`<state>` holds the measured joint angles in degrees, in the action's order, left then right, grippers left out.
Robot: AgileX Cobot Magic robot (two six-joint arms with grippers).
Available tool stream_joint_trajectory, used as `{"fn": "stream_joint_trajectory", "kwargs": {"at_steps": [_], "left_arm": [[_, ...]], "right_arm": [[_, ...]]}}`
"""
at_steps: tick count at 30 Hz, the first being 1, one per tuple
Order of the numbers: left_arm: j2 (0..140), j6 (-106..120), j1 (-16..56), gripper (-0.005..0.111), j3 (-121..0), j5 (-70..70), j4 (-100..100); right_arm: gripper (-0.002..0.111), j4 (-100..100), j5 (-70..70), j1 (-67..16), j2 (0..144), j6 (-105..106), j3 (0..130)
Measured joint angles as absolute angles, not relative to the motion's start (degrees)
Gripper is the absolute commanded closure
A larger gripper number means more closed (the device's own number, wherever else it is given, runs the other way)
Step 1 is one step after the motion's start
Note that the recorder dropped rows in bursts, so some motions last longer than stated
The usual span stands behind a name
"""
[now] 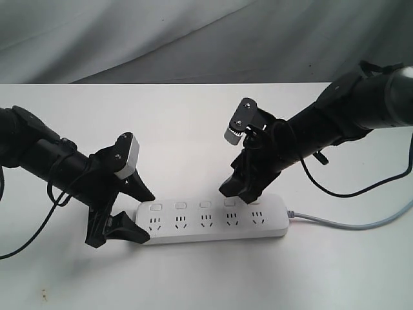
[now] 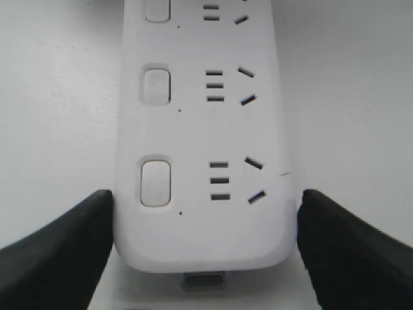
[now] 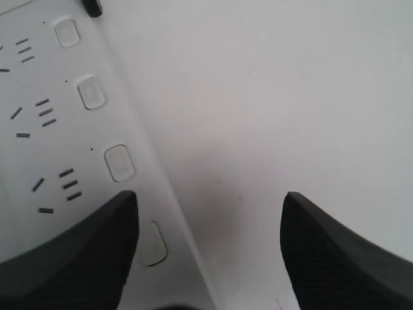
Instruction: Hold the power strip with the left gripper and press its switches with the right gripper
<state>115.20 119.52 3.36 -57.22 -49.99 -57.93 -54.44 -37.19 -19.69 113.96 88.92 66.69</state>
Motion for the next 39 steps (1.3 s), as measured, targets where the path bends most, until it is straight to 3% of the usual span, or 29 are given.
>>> {"fn": "stream_joint_trajectory", "kwargs": {"at_steps": [39], "left_arm": [[115.20, 119.52, 3.36, 0.062, -57.22, -49.99, -57.93]], "right_arm": [[0.049, -55.42, -33.41, -19.43, 115.56, 88.85, 64.13]]}}
